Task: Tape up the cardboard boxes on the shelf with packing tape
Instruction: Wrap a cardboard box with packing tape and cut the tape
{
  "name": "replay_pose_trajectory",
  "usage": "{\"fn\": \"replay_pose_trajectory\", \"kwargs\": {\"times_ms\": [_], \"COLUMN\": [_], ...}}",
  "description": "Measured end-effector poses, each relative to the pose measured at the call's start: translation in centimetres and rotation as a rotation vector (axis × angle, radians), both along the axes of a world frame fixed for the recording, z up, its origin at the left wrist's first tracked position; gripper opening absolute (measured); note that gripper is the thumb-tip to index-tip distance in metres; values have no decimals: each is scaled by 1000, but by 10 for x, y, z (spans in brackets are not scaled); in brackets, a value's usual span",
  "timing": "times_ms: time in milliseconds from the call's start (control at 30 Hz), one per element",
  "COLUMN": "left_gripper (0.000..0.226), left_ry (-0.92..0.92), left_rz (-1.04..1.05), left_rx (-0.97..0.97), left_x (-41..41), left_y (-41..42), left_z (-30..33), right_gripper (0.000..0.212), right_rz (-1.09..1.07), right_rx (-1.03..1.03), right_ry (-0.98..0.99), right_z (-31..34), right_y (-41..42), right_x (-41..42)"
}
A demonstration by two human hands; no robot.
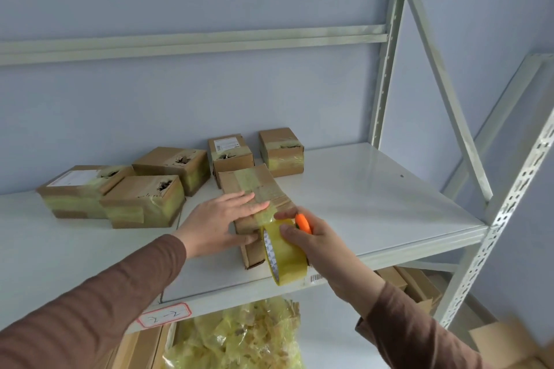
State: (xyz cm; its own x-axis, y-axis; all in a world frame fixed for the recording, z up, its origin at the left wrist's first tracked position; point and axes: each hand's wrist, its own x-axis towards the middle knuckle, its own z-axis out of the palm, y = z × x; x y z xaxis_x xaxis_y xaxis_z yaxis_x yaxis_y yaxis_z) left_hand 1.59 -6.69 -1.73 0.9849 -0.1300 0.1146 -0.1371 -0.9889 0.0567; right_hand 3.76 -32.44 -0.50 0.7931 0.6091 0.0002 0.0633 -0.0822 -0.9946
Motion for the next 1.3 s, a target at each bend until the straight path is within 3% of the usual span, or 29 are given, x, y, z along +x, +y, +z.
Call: {"fn": "replay_pose_trajectory", "kwargs": {"times_ms": [67, 133, 200, 267, 367, 467, 533, 633, 733, 833, 967, 1200, 1300], "left_gripper": [57, 42, 41, 51, 46, 33, 39, 80, 116, 99, 70, 83, 82], "left_ry": [-7, 9, 38, 55, 71, -58, -56, 191, 157, 57, 78, 77, 85], "left_rz": [20, 35, 96, 246, 445, 415, 324, 218, 276, 349, 358, 265, 251], "left_rx": [-222, -585, -832, -911, -971, -939, -864, -783, -568, -535, -584, -635, -661], "left_x": [1, 8, 21, 37, 47, 58, 63, 64, 70, 82, 86, 93, 96], "left_y": [0, -1, 1, 10, 27, 38, 41, 42, 50, 59, 77, 86, 84], "left_z": [25, 55, 81, 98, 117, 135, 150, 160, 143, 131, 130, 125, 125], "right_gripper": [15, 20, 27, 35, 48, 41, 34, 33, 29, 10, 13, 14, 20], "right_rz": [-9, -14, -3, 28, 38, -38, -32, -22, 8, 84, 41, 3, -14], "right_rx": [143, 269, 328, 354, 308, 154, 103, 103, 88, 54, 248, 28, 22], "right_ry": [5, -33, -87, -116, -156, -181, -142, -129, -125, -177, -116, -54, 31], "right_z": [28, 65, 98, 121, 141, 152, 156, 160, 153, 144, 143, 60, 33], "right_y": [1, 5, 14, 28, 59, 93, 111, 127, 132, 131, 124, 82, 83], "right_x": [9, 25, 43, 57, 82, 103, 112, 121, 125, 125, 116, 89, 97]}}
